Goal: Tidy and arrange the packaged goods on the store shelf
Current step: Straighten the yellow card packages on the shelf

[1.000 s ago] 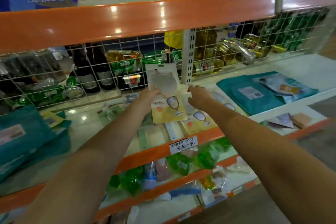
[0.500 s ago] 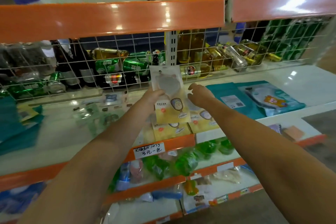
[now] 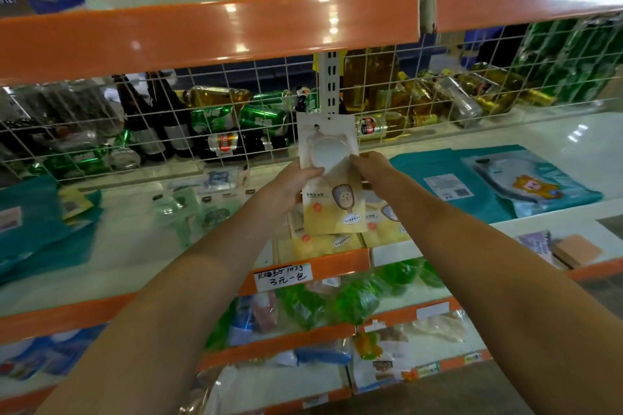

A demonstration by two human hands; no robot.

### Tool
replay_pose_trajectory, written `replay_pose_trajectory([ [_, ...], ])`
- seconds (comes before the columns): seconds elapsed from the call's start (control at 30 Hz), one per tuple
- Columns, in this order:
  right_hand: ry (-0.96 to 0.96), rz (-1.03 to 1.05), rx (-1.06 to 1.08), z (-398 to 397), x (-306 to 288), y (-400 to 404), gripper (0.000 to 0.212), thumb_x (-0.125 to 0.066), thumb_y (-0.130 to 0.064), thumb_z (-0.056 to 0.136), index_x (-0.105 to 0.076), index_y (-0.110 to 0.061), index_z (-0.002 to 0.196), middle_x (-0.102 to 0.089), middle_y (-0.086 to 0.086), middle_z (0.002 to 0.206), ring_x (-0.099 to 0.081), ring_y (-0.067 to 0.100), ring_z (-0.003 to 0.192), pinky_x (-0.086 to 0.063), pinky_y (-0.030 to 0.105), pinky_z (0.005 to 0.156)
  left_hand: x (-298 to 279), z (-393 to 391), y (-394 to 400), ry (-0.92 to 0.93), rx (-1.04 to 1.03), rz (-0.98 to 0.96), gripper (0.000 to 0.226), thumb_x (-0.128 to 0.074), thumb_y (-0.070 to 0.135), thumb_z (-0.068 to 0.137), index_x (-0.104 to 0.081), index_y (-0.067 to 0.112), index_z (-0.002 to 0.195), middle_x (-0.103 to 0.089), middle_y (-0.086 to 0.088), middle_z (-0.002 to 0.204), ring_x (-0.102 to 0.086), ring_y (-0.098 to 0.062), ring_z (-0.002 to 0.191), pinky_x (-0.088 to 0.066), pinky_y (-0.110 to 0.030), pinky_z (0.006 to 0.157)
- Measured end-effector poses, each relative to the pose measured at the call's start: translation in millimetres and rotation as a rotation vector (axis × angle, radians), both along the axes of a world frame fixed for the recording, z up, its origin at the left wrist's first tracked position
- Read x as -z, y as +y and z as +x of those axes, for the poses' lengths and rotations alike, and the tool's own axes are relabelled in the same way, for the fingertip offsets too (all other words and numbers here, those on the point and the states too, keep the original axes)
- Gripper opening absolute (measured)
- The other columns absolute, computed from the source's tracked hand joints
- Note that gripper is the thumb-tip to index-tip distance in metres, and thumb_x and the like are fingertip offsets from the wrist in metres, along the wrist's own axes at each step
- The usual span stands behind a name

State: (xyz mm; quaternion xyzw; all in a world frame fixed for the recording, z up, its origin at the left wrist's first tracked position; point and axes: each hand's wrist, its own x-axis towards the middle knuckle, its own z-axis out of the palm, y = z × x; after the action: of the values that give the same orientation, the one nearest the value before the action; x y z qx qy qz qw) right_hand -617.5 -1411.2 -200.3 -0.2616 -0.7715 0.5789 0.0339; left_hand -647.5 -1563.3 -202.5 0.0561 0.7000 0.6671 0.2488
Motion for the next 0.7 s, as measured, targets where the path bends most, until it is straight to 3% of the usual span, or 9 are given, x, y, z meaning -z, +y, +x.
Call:
replay_pose_trajectory([
  [0.13, 0.022, -0.158, 0.014, -6, -1, -1, 0.016, -0.048, -0.016, 0.097, -0.057, -0.007, 0.107, -0.056, 0.005, 0.078, -0.055, 0.020, 0.074, -0.047, 0.035, 0.082, -5, -7, -6, 0.081, 0.032, -0.074, 0.036, -0.054, -0.001, 0.093, -0.053, 0.001, 0.128, -0.060, -0.013, 0.109, -0.060, -0.015, 0.078, -0.049, -0.025, 0.076],
  [0.2, 0.025, -0.211, 0.027, -6, -2, -3, 0.008, -0.049, -0.013, 0.097, -0.055, -0.007, 0.097, -0.053, 0.004, 0.072, -0.050, 0.015, 0.064, -0.046, 0.032, 0.076, -6, -12, -8, 0.092, 0.042, -0.125, 0.036, -0.058, 0.004, 0.092, -0.054, 0.003, 0.128, -0.061, -0.013, 0.112, -0.062, -0.018, 0.084, -0.049, -0.026, 0.076],
  [0.27, 0.033, -0.266, 0.043, -6, -2, -4, 0.013, -0.050, -0.011, 0.097, -0.054, -0.008, 0.085, -0.051, 0.005, 0.070, -0.048, 0.014, 0.061, -0.047, 0.028, 0.066, -6, -18, -11, 0.104, 0.056, -0.176, 0.039, -0.062, 0.011, 0.090, -0.055, 0.005, 0.128, -0.061, -0.014, 0.123, -0.061, -0.025, 0.104, -0.049, -0.034, 0.090],
  [0.33, 0.039, -0.284, 0.053, -7, 0, -5, 0.013, -0.050, -0.010, 0.097, -0.057, -0.002, 0.091, -0.050, 0.005, 0.070, -0.047, 0.015, 0.060, -0.044, 0.026, 0.061, -4, -22, -13, 0.102, 0.056, -0.216, 0.043, -0.066, 0.017, 0.088, -0.055, 0.007, 0.128, -0.060, -0.015, 0.128, -0.058, -0.028, 0.116, -0.045, -0.040, 0.102],
  [0.4, 0.032, -0.250, 0.064, -9, 3, -6, 0.023, -0.050, -0.010, 0.098, -0.057, 0.005, 0.114, -0.051, 0.006, 0.072, -0.048, 0.015, 0.062, -0.047, 0.031, 0.068, -5, -21, -15, 0.122, 0.067, -0.261, 0.047, -0.064, 0.023, 0.089, -0.051, 0.010, 0.132, -0.057, -0.011, 0.132, -0.056, -0.028, 0.119, -0.046, -0.038, 0.100],
  [0.47, 0.014, -0.211, 0.071, -11, 7, -6, 0.033, -0.049, -0.011, 0.098, -0.053, 0.007, 0.125, -0.052, 0.005, 0.074, -0.051, 0.018, 0.066, -0.047, 0.035, 0.080, -5, -23, -18, 0.193, 0.091, -0.373, 0.053, -0.058, 0.029, 0.094, -0.040, 0.011, 0.141, -0.049, -0.004, 0.136, -0.052, -0.025, 0.120, -0.048, -0.028, 0.085],
  [0.53, -0.003, -0.181, 0.071, -11, 10, -7, 0.035, -0.050, -0.012, 0.098, -0.052, 0.007, 0.128, -0.055, 0.007, 0.077, -0.055, 0.022, 0.074, -0.047, 0.038, 0.089, -2, -25, -22, 0.275, 0.098, -0.477, 0.057, -0.052, 0.034, 0.096, -0.033, 0.011, 0.145, -0.048, -0.007, 0.137, -0.053, -0.022, 0.109, -0.046, -0.026, 0.077],
  [0.6, -0.023, -0.137, 0.061, -11, 14, -9, 0.036, -0.049, -0.013, 0.098, -0.052, 0.007, 0.128, -0.057, 0.009, 0.083, -0.056, 0.025, 0.080, -0.048, 0.040, 0.092, -1, -26, -28, 0.344, 0.102, -0.551, 0.056, -0.051, 0.036, 0.096, -0.034, 0.013, 0.144, -0.052, -0.009, 0.134, -0.056, -0.020, 0.102, -0.044, -0.029, 0.081],
  [0.7, -0.047, -0.071, 0.041, -12, 20, -12, 0.034, -0.050, -0.015, 0.097, -0.054, 0.005, 0.125, -0.059, 0.012, 0.092, -0.055, 0.027, 0.090, -0.048, 0.041, 0.091, 2, -28, -37, 0.430, 0.104, -0.670, 0.054, -0.051, 0.033, 0.097, -0.034, 0.014, 0.144, -0.052, -0.008, 0.137, -0.056, -0.023, 0.114, -0.039, -0.028, 0.086],
])
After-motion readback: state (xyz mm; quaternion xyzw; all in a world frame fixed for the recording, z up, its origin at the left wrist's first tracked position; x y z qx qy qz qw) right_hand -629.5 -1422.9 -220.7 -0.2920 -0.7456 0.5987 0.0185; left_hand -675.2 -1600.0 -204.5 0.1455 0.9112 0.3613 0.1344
